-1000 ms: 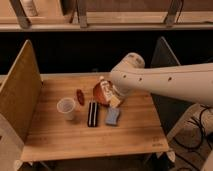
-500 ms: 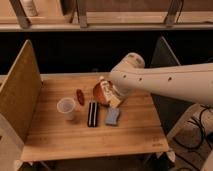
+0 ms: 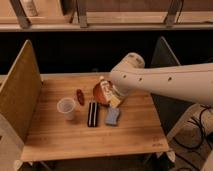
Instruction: Place the eraser on the white sponge
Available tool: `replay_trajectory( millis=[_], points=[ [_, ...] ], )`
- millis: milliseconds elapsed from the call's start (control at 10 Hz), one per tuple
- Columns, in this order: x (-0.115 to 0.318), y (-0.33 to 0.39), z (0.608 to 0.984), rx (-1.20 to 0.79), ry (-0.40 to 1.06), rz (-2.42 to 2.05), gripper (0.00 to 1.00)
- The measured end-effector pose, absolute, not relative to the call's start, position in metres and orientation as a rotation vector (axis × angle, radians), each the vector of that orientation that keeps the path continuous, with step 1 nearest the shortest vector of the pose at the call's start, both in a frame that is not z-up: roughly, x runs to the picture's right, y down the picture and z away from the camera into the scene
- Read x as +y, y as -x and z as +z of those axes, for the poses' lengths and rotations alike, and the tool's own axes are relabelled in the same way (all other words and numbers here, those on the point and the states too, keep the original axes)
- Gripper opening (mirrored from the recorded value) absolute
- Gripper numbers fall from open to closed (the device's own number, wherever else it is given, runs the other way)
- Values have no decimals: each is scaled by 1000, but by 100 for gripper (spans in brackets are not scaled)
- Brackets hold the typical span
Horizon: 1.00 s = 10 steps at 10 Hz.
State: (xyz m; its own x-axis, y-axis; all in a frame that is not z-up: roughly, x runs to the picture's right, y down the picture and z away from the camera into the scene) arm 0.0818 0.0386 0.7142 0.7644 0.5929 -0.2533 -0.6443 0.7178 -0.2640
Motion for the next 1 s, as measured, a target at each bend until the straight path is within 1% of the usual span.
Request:
replay_trajectory(
  millis=[800,1000],
  points=[
    [39,-82,714,155,349,687,80],
    [33,-80,715,144,336,699,80]
  ],
)
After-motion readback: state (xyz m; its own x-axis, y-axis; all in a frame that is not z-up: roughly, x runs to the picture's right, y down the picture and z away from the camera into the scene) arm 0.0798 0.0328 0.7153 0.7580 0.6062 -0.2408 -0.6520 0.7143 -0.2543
